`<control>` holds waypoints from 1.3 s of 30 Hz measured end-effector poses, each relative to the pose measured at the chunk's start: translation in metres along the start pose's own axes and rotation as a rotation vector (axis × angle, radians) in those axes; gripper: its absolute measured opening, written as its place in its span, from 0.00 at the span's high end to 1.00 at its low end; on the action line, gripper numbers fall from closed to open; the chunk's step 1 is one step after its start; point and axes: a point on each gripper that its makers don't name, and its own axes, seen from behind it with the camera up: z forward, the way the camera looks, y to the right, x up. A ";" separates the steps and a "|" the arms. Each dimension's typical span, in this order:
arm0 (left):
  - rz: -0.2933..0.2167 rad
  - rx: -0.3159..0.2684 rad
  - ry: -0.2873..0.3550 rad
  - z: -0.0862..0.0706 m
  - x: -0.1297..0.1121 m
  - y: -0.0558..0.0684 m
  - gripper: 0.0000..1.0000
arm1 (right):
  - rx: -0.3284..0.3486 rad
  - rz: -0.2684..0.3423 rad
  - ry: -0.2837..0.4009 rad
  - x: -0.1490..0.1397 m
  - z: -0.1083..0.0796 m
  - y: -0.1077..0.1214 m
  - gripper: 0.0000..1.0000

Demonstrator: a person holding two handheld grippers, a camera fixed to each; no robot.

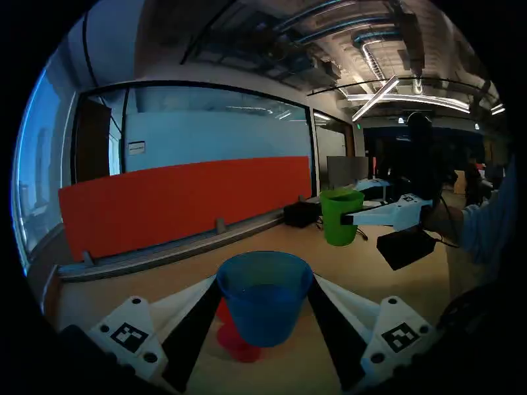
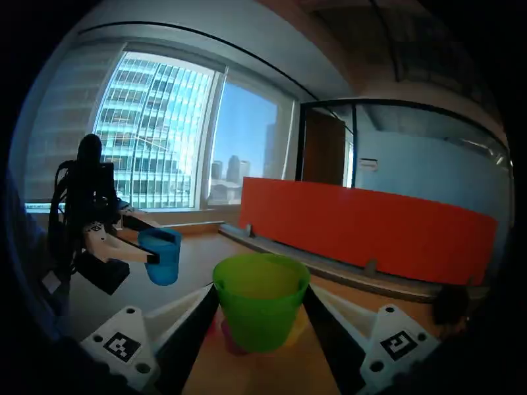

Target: Pour water

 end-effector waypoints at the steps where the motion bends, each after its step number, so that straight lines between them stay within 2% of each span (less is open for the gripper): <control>1: 0.009 0.002 0.003 0.000 0.002 0.000 0.13 | 0.005 0.000 0.001 0.000 0.000 -0.002 0.10; 8: 0.094 0.025 0.025 -0.001 0.017 -0.005 0.13 | 0.046 0.000 0.002 0.001 0.002 -0.016 0.10; 18: 0.273 0.095 0.048 0.002 0.048 -0.020 0.13 | 0.096 0.003 0.005 0.001 0.007 -0.037 0.10; 26: 0.354 0.107 0.070 0.002 0.066 -0.024 0.13 | 0.137 0.022 0.005 -0.001 0.011 -0.053 0.10; 35: 0.487 0.126 0.081 0.003 0.089 -0.030 0.13 | 0.173 0.034 -0.003 -0.007 0.017 -0.069 0.10; 39: 0.552 0.131 0.089 0.002 0.101 -0.028 0.13 | 0.188 0.036 -0.006 -0.009 0.021 -0.076 0.10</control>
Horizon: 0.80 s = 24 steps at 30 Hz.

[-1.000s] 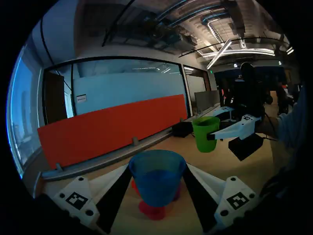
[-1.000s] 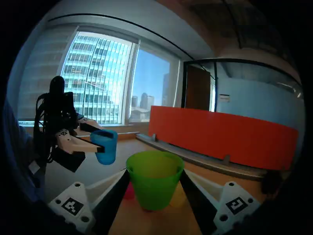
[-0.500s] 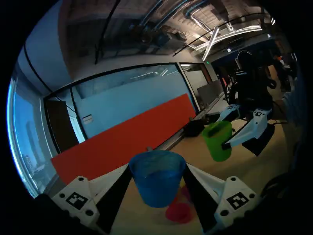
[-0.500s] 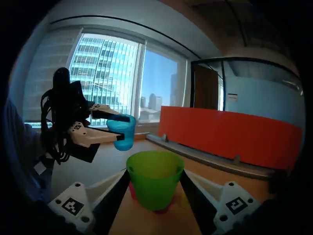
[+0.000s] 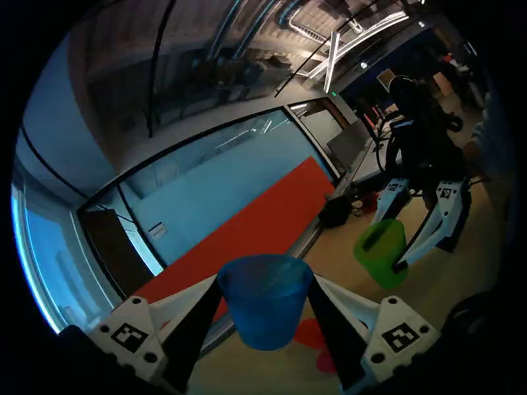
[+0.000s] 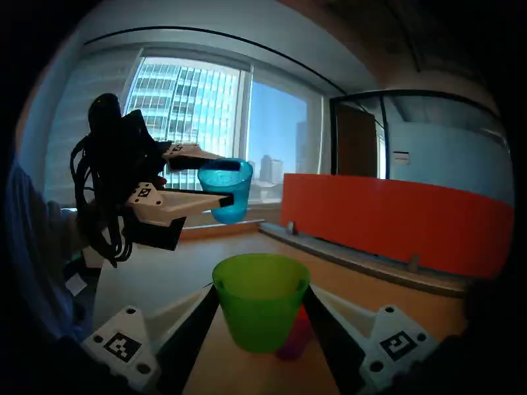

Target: Pour water

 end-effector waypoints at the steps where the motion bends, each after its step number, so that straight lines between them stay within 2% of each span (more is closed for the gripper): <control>1: 0.015 0.001 0.002 0.000 0.003 0.000 0.13 | 0.004 0.001 0.000 0.000 0.001 -0.002 0.10; 16: 0.212 0.003 0.039 0.002 0.041 0.000 0.13 | 0.068 -0.005 -0.007 -0.004 0.023 -0.027 0.10; 24: 0.281 0.001 0.056 0.004 0.053 0.001 0.13 | 0.087 -0.003 -0.008 -0.005 0.031 -0.035 0.10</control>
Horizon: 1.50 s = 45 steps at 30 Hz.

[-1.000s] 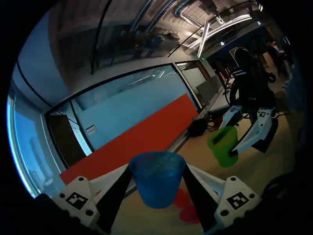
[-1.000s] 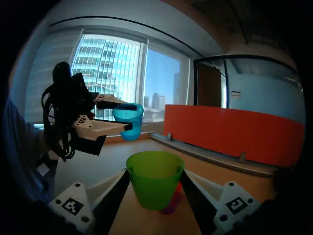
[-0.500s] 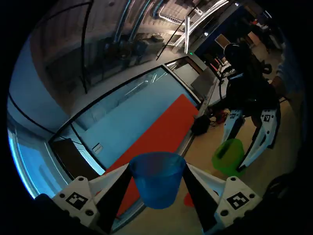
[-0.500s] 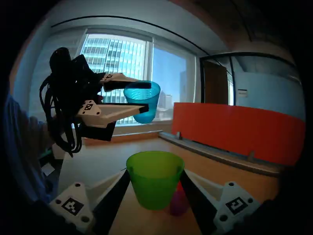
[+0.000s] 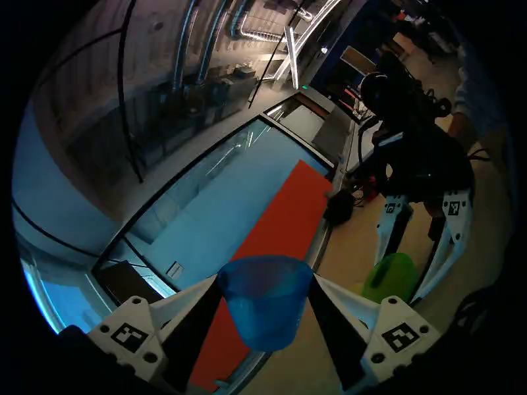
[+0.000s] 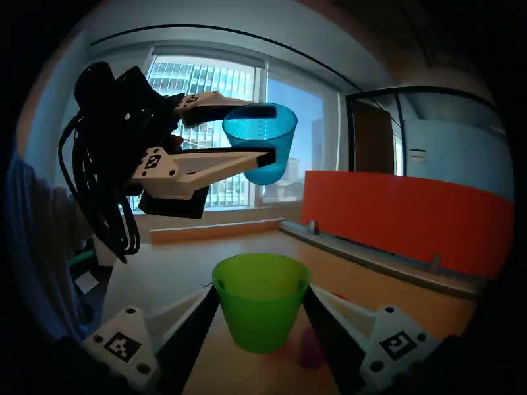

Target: Pour water

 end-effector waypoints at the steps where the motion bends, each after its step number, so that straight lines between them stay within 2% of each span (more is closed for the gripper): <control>1: 0.009 0.000 0.001 0.000 0.001 0.000 0.13 | 0.002 0.000 0.000 0.000 0.001 -0.001 0.10; 11: 0.100 0.006 0.008 0.004 0.011 -0.005 0.13 | 0.016 0.002 0.005 0.003 0.005 -0.004 0.10; 29: 0.204 0.017 0.011 0.011 0.017 -0.007 0.13 | 0.023 -0.007 0.010 0.006 0.003 -0.006 0.10; 45: 0.297 0.036 0.013 0.008 0.026 -0.015 0.13 | 0.018 -0.010 0.018 0.009 0.000 -0.005 0.10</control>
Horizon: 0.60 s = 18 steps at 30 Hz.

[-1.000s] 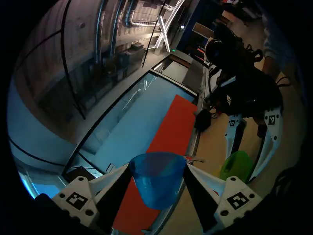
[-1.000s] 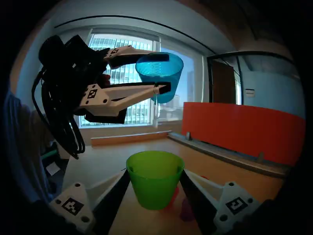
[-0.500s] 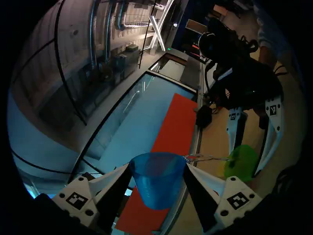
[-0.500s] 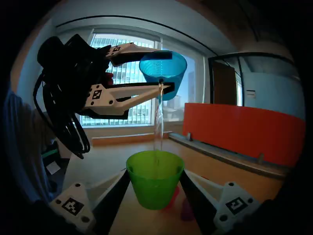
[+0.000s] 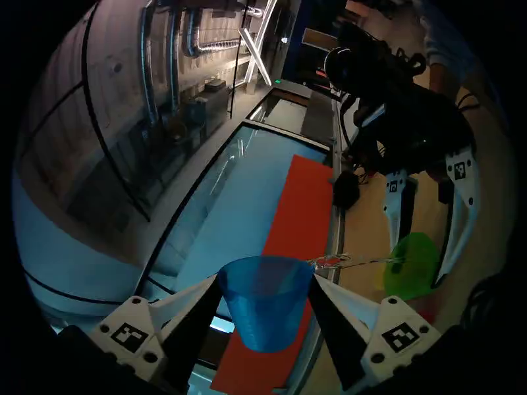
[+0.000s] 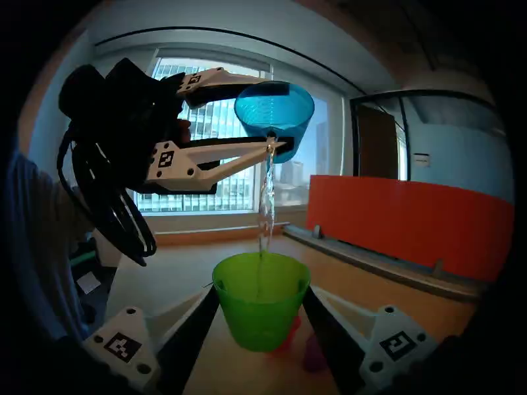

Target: Pour water

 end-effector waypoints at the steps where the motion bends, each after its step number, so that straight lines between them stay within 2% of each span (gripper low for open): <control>1: 0.007 0.002 -0.001 0.000 0.000 -0.001 0.13 | 0.000 0.000 0.000 0.000 0.000 0.000 0.10; 18: 0.106 0.008 0.001 0.004 0.006 -0.008 0.13 | 0.001 -0.006 0.010 0.002 -0.003 0.001 0.11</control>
